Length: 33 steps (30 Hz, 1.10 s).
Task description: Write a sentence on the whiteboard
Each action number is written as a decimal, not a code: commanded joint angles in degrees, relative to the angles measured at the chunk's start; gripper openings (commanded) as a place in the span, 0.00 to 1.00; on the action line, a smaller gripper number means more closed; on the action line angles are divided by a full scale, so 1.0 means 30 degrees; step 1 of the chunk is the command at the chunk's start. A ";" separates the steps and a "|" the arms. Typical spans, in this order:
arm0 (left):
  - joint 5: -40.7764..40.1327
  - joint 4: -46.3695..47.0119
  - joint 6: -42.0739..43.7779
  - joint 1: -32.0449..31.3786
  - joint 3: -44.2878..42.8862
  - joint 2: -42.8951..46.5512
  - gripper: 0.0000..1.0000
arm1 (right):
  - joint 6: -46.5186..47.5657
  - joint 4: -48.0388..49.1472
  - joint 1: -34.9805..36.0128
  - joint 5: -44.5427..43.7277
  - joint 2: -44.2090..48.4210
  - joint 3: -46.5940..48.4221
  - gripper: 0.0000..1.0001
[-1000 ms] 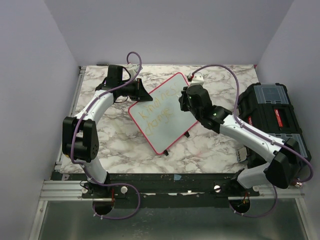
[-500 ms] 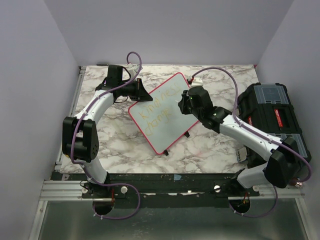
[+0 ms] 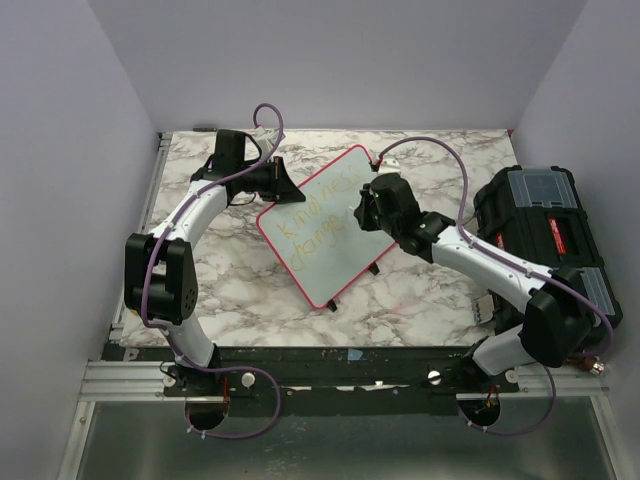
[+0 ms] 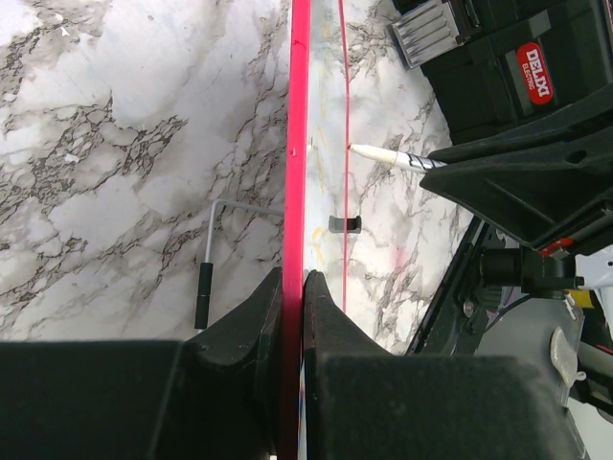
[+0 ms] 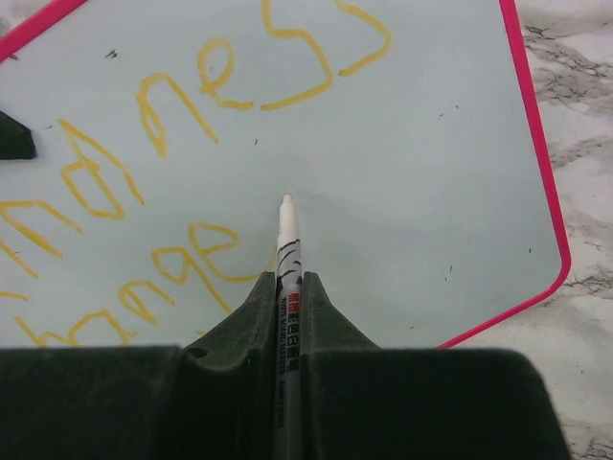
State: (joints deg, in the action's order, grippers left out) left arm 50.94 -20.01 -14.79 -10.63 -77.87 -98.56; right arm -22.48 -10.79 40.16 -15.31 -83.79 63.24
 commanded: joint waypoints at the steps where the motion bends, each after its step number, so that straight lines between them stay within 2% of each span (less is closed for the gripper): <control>1: -0.1168 -0.0693 0.2058 -0.0313 0.0353 0.0043 0.00 | -0.0114 -0.0096 -0.0233 0.0095 -0.0398 0.0419 0.01; 33: -0.1166 -0.0698 0.2058 -0.0304 0.0273 -0.0104 0.00 | -0.0080 0.0283 -0.0263 0.2477 -0.1277 0.0345 0.01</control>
State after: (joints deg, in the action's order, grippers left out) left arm 50.76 -20.27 -14.83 -10.63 -77.87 -98.56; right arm -22.46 -10.63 39.27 -11.92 -86.70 64.53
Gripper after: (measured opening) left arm 0.097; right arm 0.109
